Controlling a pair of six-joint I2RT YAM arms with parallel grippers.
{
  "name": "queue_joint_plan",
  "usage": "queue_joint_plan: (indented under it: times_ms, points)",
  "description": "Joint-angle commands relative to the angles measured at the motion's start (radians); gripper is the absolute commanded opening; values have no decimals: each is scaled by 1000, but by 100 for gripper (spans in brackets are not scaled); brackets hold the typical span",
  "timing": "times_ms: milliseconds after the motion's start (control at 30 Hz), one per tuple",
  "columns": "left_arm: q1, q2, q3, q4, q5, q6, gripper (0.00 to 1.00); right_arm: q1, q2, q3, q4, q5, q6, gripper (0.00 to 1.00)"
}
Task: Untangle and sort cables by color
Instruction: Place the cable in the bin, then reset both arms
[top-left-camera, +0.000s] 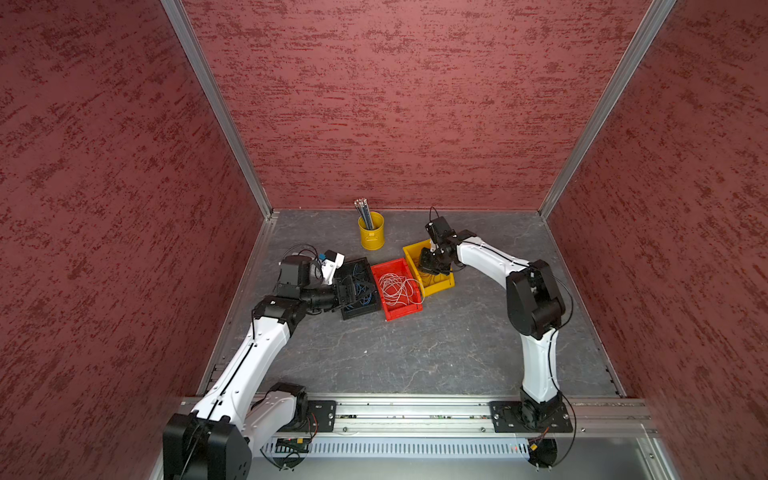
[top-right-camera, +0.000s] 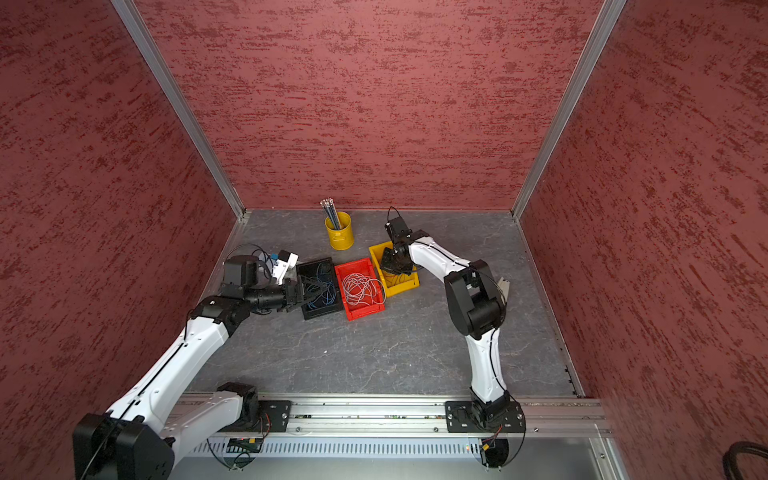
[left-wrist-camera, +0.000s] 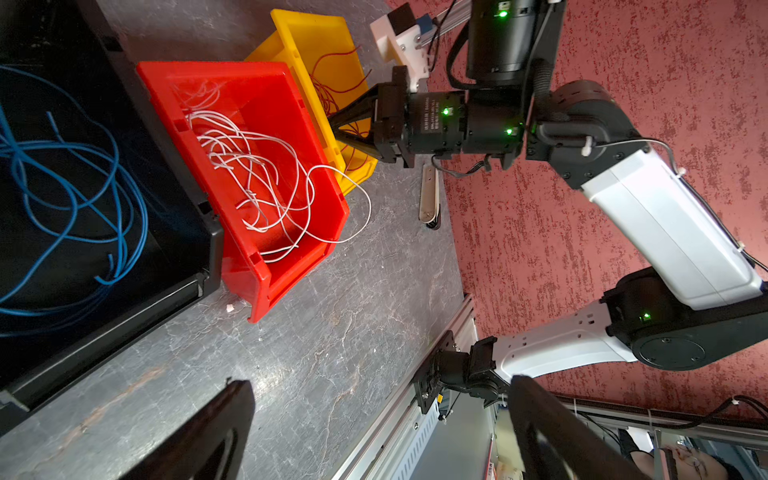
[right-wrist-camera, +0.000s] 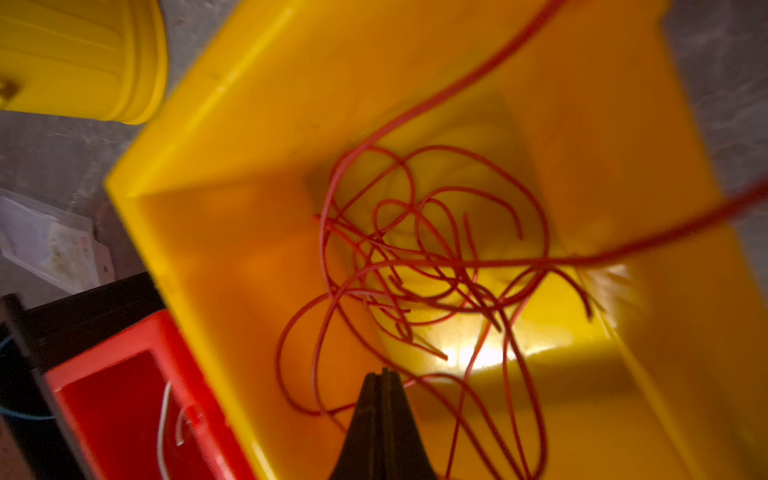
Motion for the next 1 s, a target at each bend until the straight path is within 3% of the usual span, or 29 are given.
queue_joint_plan:
  times_ms: [0, 233, 300, 467, 533, 633, 833, 967]
  points:
    - [8, -13, 27, 38, -24, 4, 100, -3, -154, -18, -30, -28, -24, 5]
    - [15, -38, 40, 104, -127, 18, 100, -73, -363, -51, -73, -112, -59, 38]
    - [19, -45, 48, 111, -198, 19, 100, -126, -419, -90, -24, -150, -85, 42]
    - [20, -128, -7, 219, -419, 97, 100, -275, -543, -212, 110, -99, -199, 48]
    - [21, -172, -53, 245, -582, 108, 100, -339, -587, -308, 215, -90, -244, 51]
    - [22, -217, -120, 298, -715, 162, 100, -421, -657, -473, 402, -80, -273, 59]
    - [32, -210, -216, 357, -813, 229, 100, -455, -733, -875, 935, -8, -507, 67]
    - [57, -163, -238, 375, -838, 243, 100, -455, -669, -983, 1101, 54, -590, 67]
